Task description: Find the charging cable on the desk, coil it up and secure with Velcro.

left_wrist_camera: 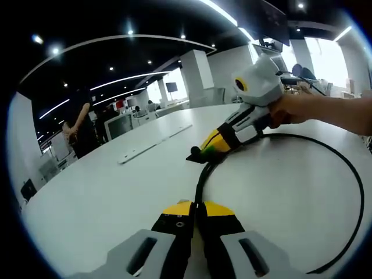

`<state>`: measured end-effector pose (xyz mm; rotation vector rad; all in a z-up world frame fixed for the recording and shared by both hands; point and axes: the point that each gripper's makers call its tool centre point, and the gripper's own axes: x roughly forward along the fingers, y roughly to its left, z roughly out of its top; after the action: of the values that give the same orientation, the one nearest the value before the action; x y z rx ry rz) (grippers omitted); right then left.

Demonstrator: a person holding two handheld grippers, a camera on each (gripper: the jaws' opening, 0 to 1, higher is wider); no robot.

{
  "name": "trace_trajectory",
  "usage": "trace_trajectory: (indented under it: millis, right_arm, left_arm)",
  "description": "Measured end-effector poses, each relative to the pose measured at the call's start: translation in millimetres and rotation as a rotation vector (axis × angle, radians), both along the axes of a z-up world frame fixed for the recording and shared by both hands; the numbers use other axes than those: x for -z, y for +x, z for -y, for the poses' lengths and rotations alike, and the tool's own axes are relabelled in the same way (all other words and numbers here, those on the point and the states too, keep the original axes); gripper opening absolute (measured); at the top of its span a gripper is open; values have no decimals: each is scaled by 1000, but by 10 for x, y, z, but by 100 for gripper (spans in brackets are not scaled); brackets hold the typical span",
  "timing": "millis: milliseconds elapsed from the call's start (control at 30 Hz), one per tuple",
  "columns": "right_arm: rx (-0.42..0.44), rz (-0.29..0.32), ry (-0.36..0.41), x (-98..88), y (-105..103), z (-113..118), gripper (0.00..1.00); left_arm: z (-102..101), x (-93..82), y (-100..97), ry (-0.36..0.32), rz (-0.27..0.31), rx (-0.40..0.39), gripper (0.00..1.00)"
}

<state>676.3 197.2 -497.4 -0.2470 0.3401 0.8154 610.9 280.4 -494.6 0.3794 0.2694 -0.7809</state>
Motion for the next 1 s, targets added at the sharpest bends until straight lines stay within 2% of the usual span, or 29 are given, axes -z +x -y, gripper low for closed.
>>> trace_trajectory:
  millis: [300,500,867,1000]
  right_arm:
    - [31,32,60,-14,-12,30,3]
    - [30,61,33,-32,-3,21,3]
    - [27,70,33,-36,3,25,3]
    - [18,98,8,-46,-2,16,3]
  left_arm:
    - [-1,-2,-8,-4,-2,-1,6]
    - [-3,-5,-9,-3,-1,-1,6]
    - [1,-3,-4,-8,-3,-4,6]
    - [3,-2,-2,-7,-3,-4,6]
